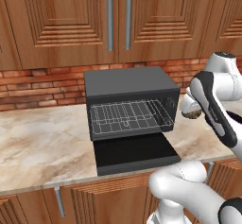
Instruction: Open the toaster oven door. Place the bread on the top rack in the toaster oven and place the chicken drumstick on the bottom rack.
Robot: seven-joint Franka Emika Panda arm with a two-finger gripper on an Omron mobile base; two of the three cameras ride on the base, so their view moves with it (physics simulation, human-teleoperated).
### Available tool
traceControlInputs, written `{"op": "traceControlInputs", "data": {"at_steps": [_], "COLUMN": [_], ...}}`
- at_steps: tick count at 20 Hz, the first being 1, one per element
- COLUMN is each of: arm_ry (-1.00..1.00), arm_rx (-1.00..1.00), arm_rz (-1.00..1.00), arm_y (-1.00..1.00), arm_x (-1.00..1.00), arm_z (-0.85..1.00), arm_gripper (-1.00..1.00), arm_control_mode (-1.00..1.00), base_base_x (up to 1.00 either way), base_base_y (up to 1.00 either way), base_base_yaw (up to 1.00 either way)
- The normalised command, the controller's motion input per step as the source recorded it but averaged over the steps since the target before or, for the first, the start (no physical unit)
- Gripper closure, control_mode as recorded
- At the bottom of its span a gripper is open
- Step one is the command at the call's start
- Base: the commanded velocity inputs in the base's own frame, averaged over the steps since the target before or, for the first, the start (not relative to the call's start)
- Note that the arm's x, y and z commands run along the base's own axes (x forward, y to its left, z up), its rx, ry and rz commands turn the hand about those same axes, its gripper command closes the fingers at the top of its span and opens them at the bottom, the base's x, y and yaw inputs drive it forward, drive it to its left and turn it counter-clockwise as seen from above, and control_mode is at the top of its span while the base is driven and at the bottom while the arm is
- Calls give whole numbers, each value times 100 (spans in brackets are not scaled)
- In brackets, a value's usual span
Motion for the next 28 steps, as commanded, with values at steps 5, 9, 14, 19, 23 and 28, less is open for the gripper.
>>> {"op": "traceControlInputs", "data": {"at_steps": [5, 9, 14, 19, 23, 28], "arm_ry": [0, 0, -4, -2, 0, 0], "arm_rx": [0, 0, 0, 0, 3, 5], "arm_rz": [8, 5, 0, -2, 0, 0], "arm_y": [100, 100, 85, 29, 0, 4], "arm_x": [9, 28, 56, 38, 54, 41], "arm_z": [-7, -39, -18, -17, -51, -43], "arm_gripper": [100, 100, 100, 100, 100, 100], "arm_control_mode": [-100, -100, -100, -100, -100, -100], "base_base_x": [0, 0, 0, 0, 0, 0], "base_base_y": [0, 0, 0, 0, 0, 0], "base_base_yaw": [0, 0, 0, 0, 0, 0]}}
